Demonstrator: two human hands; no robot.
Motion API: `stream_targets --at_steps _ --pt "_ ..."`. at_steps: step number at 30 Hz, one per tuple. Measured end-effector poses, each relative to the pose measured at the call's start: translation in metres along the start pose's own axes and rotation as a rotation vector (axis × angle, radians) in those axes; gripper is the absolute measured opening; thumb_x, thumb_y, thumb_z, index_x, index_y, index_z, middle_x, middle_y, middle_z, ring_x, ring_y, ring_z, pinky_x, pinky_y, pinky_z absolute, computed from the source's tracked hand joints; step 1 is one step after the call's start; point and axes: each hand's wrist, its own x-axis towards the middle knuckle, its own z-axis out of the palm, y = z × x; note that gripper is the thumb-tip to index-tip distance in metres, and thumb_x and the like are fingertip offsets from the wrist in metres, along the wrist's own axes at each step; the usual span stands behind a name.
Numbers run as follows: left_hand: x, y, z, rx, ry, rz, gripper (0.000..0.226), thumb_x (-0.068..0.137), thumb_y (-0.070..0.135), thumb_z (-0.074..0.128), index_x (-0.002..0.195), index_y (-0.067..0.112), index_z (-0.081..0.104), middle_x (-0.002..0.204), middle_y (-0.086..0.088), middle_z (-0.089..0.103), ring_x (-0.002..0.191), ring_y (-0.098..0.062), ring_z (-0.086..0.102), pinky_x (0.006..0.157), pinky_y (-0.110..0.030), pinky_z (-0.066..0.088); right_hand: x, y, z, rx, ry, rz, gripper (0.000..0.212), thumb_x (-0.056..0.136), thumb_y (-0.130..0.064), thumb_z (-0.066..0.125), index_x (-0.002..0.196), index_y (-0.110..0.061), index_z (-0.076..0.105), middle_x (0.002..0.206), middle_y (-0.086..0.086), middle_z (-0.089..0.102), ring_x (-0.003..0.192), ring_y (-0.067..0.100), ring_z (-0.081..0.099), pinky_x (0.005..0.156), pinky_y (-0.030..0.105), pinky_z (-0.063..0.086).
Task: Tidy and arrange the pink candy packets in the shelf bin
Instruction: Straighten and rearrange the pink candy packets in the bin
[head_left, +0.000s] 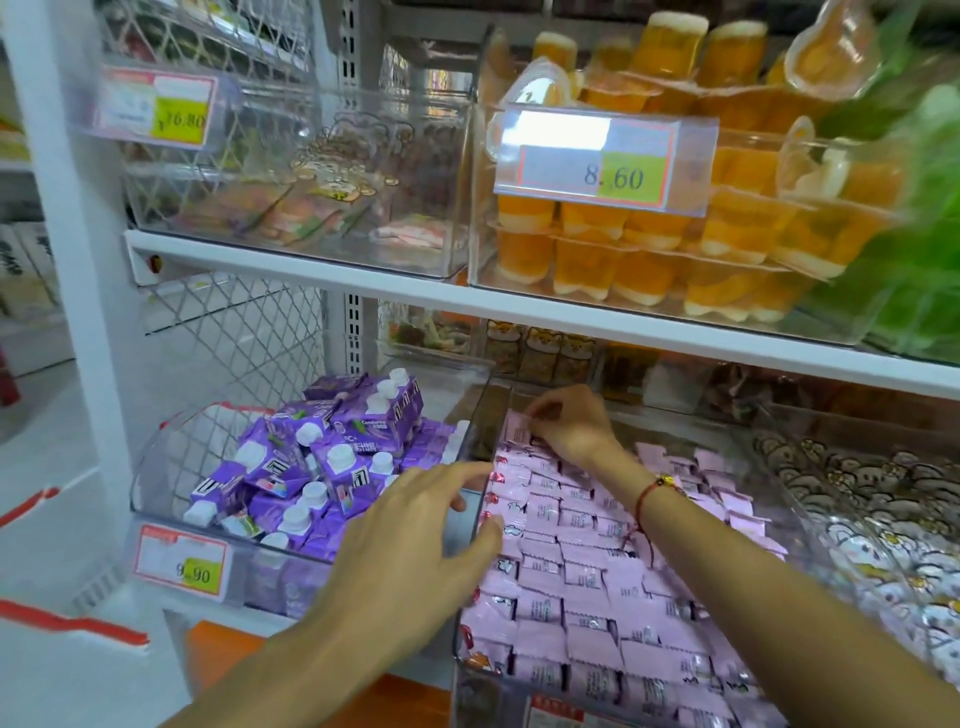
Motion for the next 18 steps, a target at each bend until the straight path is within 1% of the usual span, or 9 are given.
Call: stream_targets --at_steps 2,4,6,8,10,12,14,16,18 --pt "0.0 -0.001 0.001 -0.007 0.0 0.007 0.047 0.078 0.06 0.045 0.124 0.049 0.046 0.105 0.024 0.053 0.093 0.006 0.043 0.08 -0.024 0.041 -0.003 -0.005 -0.007 0.161 0.086 0.002 0.005 0.087 -0.014 0.065 0.088 -0.015 0.07 0.09 0.0 0.069 0.084 0.015 0.064 0.073 0.022 0.054" --pt "0.002 0.0 0.0 -0.039 -0.016 0.013 0.048 0.078 0.064 0.039 0.121 0.048 0.049 0.107 0.025 0.056 0.097 0.005 0.048 0.085 -0.027 0.044 -0.013 -0.014 -0.017 0.399 0.149 0.032 0.004 0.085 -0.011 0.067 0.084 -0.015 0.066 0.084 -0.007 0.065 0.082 0.011 0.061 0.066 0.014 0.05" --pt "0.003 0.0 -0.002 -0.116 -0.023 0.008 0.043 0.082 0.063 0.036 0.116 0.044 0.055 0.106 0.023 0.061 0.1 0.003 0.054 0.087 -0.03 0.046 -0.032 -0.022 -0.026 0.623 0.229 0.037 0.008 0.084 -0.004 0.066 0.083 -0.012 0.064 0.084 -0.004 0.065 0.085 0.012 0.063 0.072 0.017 0.054" --pt "0.006 0.0 -0.004 -0.215 -0.003 -0.028 0.034 0.088 0.054 0.04 0.112 0.041 0.059 0.104 0.021 0.064 0.1 -0.001 0.058 0.086 -0.03 0.047 -0.055 -0.027 -0.035 0.819 0.333 0.059 0.005 0.084 0.0 0.065 0.087 -0.004 0.064 0.092 0.006 0.069 0.089 0.015 0.066 0.078 0.024 0.057" --pt "0.008 -0.001 -0.007 -0.309 0.056 -0.052 0.022 0.092 0.042 0.048 0.111 0.042 0.059 0.107 0.022 0.064 0.1 0.001 0.058 0.082 -0.021 0.046 -0.078 -0.028 -0.048 0.958 0.385 0.124 0.003 0.085 -0.003 0.064 0.087 -0.005 0.063 0.096 0.01 0.07 0.09 0.017 0.068 0.079 0.025 0.057" --pt "0.008 0.0 -0.01 -0.331 0.137 -0.002 0.028 0.091 0.027 0.057 0.113 0.044 0.055 0.111 0.023 0.06 0.101 0.008 0.054 0.079 -0.014 0.044 -0.1 -0.03 -0.061 1.106 0.368 0.203 0.002 0.087 -0.007 0.063 0.089 -0.007 0.062 0.094 0.008 0.07 0.084 0.011 0.069 0.073 0.017 0.055" --pt "0.008 0.001 -0.012 -0.348 0.154 0.092 0.047 0.085 0.022 0.066 0.122 0.045 0.049 0.119 0.026 0.052 0.109 0.009 0.05 0.081 -0.018 0.048 -0.12 -0.032 -0.072 1.258 0.272 0.266 0.005 0.089 -0.007 0.061 0.093 -0.006 0.062 0.094 0.011 0.071 0.085 0.01 0.069 0.07 0.014 0.055" --pt "0.005 0.006 -0.013 -0.365 0.105 0.177 0.064 0.077 0.027 0.074 0.13 0.045 0.043 0.125 0.03 0.045 0.115 0.01 0.046 0.082 -0.013 0.046 -0.136 -0.034 -0.078 1.359 0.146 0.315 0.009 0.089 -0.007 0.061 0.097 -0.004 0.065 0.092 0.011 0.073 0.085 0.01 0.07 0.071 0.015 0.056" --pt "0.004 0.01 -0.011 -0.336 0.112 0.259 0.063 0.076 0.034 0.076 0.128 0.047 0.045 0.124 0.029 0.048 0.115 0.007 0.049 0.083 -0.013 0.047 -0.147 -0.039 -0.081 1.444 0.055 0.377 0.011 0.087 -0.007 0.062 0.096 -0.003 0.067 0.087 0.011 0.074 0.081 0.009 0.071 0.066 0.015 0.056"
